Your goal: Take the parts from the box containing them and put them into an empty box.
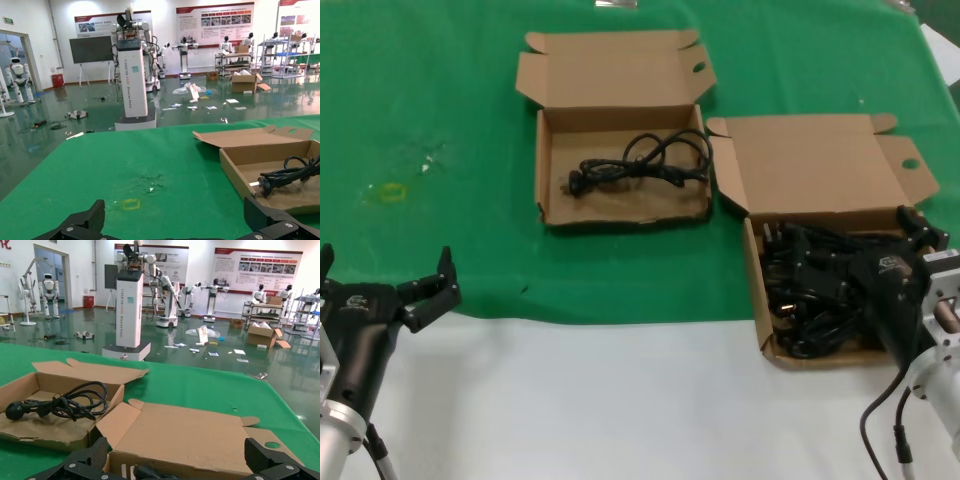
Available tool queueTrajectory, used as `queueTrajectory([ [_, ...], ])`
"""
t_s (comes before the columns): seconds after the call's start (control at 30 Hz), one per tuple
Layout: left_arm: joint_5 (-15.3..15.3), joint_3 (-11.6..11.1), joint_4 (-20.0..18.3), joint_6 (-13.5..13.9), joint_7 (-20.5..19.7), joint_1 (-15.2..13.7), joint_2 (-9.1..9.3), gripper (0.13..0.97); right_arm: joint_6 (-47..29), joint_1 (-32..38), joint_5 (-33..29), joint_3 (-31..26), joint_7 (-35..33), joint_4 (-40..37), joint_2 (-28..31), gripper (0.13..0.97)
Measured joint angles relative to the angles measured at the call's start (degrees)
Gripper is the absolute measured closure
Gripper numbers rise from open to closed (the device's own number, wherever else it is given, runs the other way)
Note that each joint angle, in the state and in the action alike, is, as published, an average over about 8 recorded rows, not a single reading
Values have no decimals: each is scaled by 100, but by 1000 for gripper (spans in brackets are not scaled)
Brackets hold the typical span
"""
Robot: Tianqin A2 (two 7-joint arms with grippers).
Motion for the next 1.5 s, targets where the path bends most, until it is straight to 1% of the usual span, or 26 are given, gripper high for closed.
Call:
queueTrajectory([
  [1.5, 0, 0, 0, 0, 0, 0, 0, 132, 0, 0, 0, 0, 0, 0, 0, 129],
])
